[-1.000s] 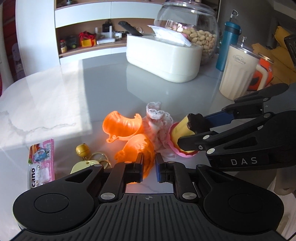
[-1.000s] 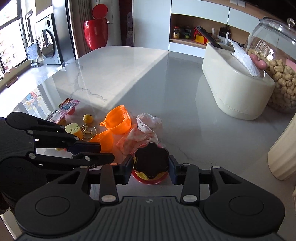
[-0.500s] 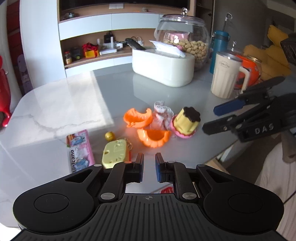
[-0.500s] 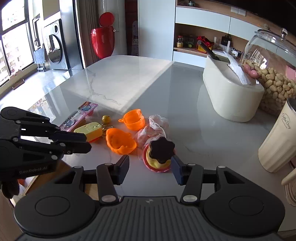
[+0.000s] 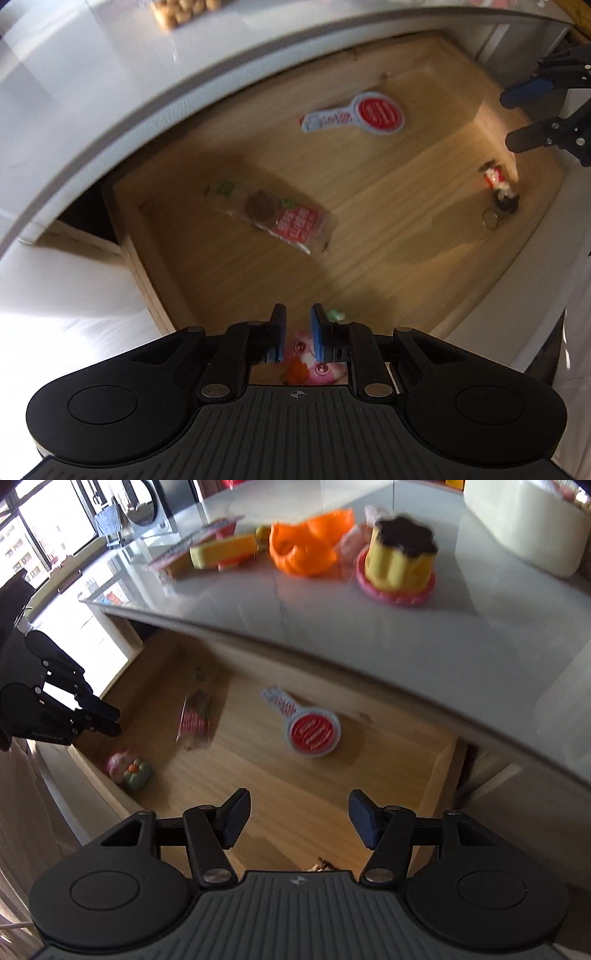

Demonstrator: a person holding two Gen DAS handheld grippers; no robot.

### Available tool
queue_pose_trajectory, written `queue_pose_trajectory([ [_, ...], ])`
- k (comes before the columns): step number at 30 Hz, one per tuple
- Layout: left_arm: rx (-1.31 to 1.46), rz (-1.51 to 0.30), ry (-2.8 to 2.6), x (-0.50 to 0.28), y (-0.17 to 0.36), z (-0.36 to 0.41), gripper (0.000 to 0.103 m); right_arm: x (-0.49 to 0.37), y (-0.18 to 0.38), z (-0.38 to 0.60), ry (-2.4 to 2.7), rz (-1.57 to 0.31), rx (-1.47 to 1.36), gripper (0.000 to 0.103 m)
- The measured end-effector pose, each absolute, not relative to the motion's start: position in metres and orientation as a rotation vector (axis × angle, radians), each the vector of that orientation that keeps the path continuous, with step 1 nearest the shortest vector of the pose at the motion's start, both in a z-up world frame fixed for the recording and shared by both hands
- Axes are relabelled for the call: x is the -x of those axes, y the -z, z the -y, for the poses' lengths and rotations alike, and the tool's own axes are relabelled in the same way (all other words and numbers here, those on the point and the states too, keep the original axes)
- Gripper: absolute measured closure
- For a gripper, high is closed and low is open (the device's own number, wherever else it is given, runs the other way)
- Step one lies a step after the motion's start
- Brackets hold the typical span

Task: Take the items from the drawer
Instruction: 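Reach into the drawer and grasp the pink pig toy with the left gripper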

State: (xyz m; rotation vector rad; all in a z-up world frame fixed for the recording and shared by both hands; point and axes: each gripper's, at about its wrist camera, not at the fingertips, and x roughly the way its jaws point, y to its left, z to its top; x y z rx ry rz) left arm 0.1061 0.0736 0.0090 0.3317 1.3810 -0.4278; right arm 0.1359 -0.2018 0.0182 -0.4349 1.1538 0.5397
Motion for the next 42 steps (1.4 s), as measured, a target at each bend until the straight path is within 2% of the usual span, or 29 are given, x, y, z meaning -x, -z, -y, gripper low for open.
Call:
queue_pose_trajectory([
  [6, -0.304, -1.504, 0.508, -0.118, 0.009, -0.083, 0.086, -0.134, 0.005, 0.199, -0.545, -1.204, 0.46, 0.044],
  [12, -0.386, -1.648, 0.571, -0.12, 0.025, -0.079, 0.088, -0.149, 0.006, 0.21, -0.532, -1.273, 0.33, 0.044],
  [18, -0.366, -1.704, 0.579, -0.13, 0.036, -0.079, 0.088, -0.151, 0.007, 0.211, -0.515, -1.283, 0.286, 0.044],
  [22, -0.385, -1.632, 0.542, -0.131, 0.034, -0.075, 0.087, -0.152, 0.006, 0.214, -0.503, -1.283, 0.251, 0.044],
  [24, -0.39, -1.437, 0.489, -0.132, 0.019, -0.073, 0.087, -0.154, 0.005, 0.215, -0.493, -1.283, 0.231, 0.044],
  [26, -0.294, -1.36, 0.484, -0.138, 0.007, -0.077, 0.087, -0.154, 0.004, 0.216, -0.485, -1.278, 0.222, 0.044],
  [28, -0.252, -1.358, 0.517, -0.14, 0.004, -0.078, 0.086, -0.154, 0.003, 0.216, -0.478, -1.275, 0.223, 0.044],
  [32, -0.416, -1.383, 0.531, -0.13, 0.012, -0.072, 0.085, -0.152, 0.001, 0.216, -0.469, -1.259, 0.226, 0.044],
  [42, -0.47, -1.402, 0.508, -0.121, 0.031, -0.074, 0.084, -0.154, 0.0, 0.214, -0.459, -1.263, 0.225, 0.044],
])
